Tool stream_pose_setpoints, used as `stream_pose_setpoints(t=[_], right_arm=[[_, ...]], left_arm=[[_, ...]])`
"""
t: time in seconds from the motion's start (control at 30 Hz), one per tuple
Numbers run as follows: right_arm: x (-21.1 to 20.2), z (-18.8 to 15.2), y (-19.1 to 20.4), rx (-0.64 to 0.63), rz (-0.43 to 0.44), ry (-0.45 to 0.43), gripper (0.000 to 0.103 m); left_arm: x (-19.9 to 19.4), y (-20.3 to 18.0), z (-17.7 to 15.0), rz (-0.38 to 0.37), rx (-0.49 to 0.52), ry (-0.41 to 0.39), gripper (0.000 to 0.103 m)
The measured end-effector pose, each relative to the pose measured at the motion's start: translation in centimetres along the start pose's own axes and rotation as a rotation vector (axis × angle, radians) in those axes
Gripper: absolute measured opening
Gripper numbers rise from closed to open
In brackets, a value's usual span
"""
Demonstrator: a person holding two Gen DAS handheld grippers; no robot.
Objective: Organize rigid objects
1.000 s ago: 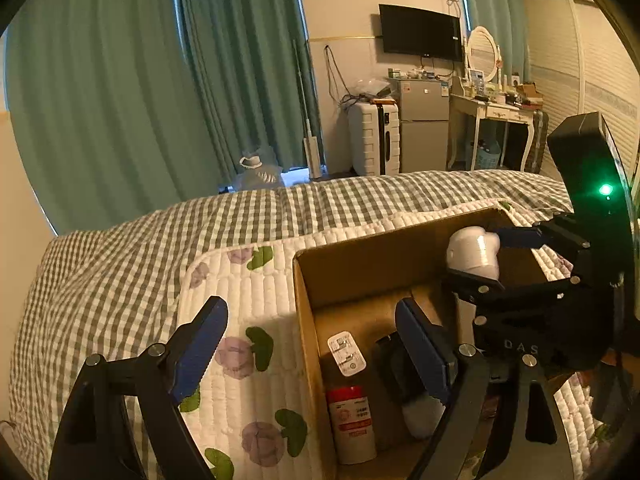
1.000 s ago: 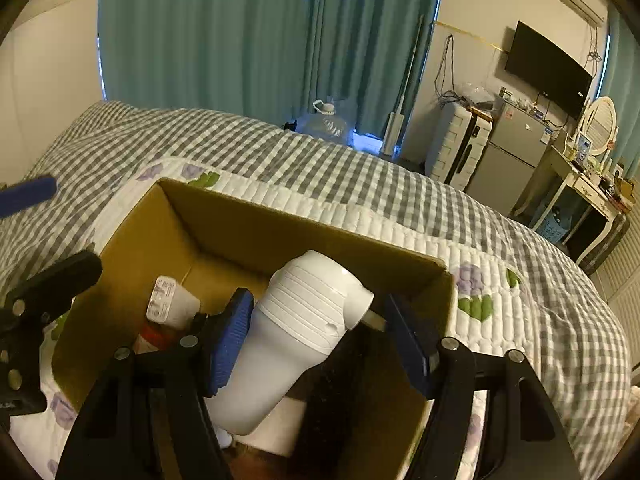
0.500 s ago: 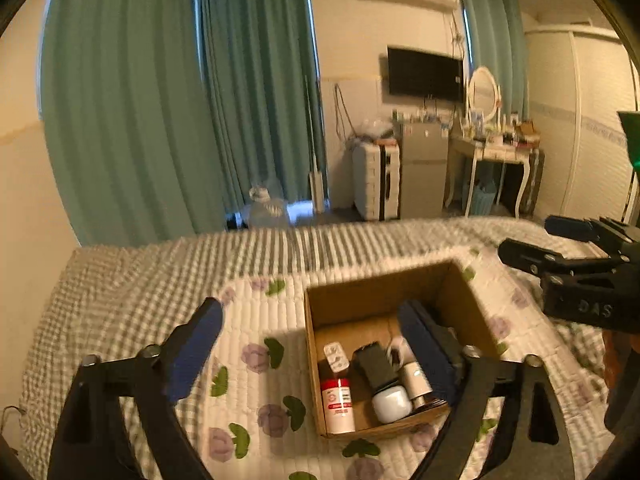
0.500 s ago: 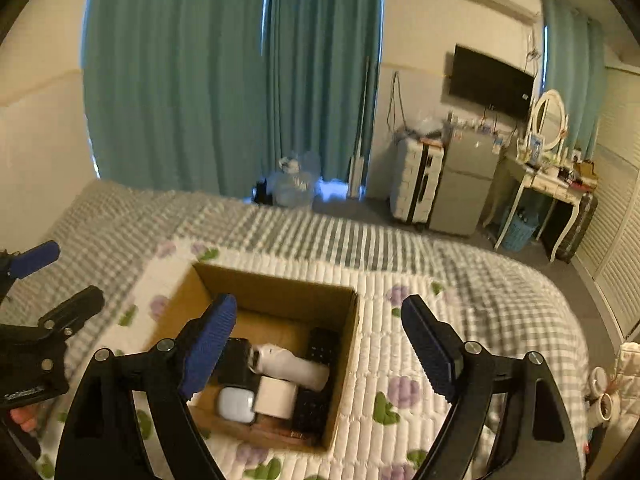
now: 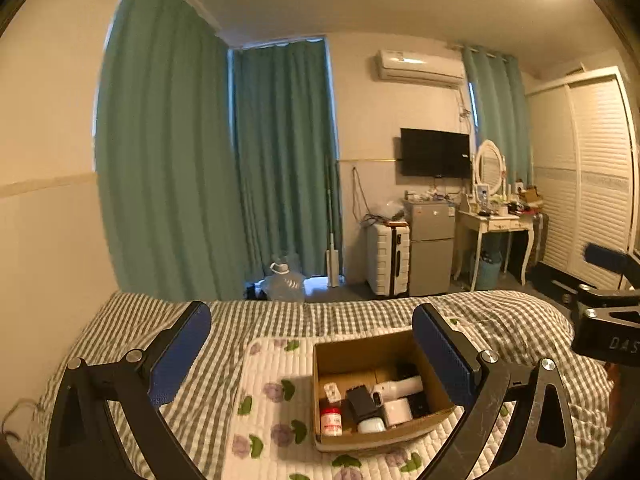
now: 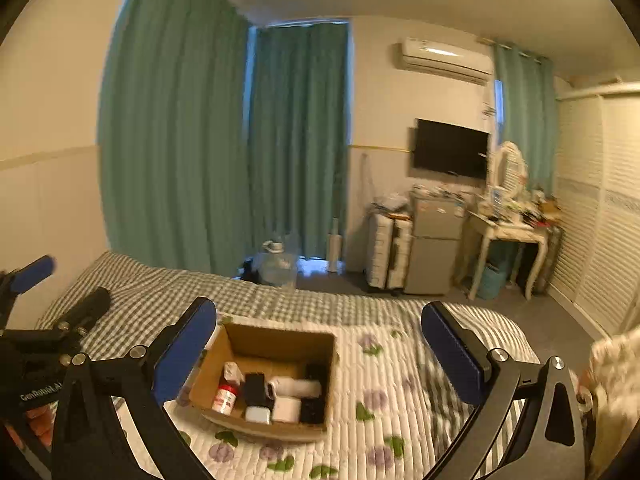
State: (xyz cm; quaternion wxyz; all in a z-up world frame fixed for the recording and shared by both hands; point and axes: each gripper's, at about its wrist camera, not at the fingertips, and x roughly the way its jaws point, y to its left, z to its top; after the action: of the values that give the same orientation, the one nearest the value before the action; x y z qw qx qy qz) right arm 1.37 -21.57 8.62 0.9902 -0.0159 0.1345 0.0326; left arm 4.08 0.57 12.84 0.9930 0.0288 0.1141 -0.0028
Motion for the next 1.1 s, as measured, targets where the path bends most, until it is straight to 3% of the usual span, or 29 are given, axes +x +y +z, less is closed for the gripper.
stream_pose_setpoints(t=[0.2, 0.33, 0.47, 0.8, 1.1], right_arm=[[-2.3, -3.5, 0.1, 0.013, 0.008, -0.067, 0.103], [-0.2, -7.0, 0.5, 0.024, 0.017, -0.048, 0.103], [3.3, -10.2, 1.4, -0.029, 0.006, 0.014, 0.103], [6.5, -12.6, 0.6, -0.010, 0.010, 0.087, 0.103], [6.7, -12.6, 0.6, -0.003, 0.009, 0.099, 0.103]], left_arm=[[-0.8, 0.0, -3.7, -0.008, -0.036, -0.020, 0.103], [0.9, -0.7, -6.5, -0.035, -0.043, 0.026, 0.103], [2.2, -1.3, -8.5, 0.009, 0.008, 0.034, 0.103], [4.7, -0.6, -11.1, -0.004, -0.007, 0.138, 0.103], [4.6, -0.4, -11.2, -0.013, -0.015, 0.143, 0.103]])
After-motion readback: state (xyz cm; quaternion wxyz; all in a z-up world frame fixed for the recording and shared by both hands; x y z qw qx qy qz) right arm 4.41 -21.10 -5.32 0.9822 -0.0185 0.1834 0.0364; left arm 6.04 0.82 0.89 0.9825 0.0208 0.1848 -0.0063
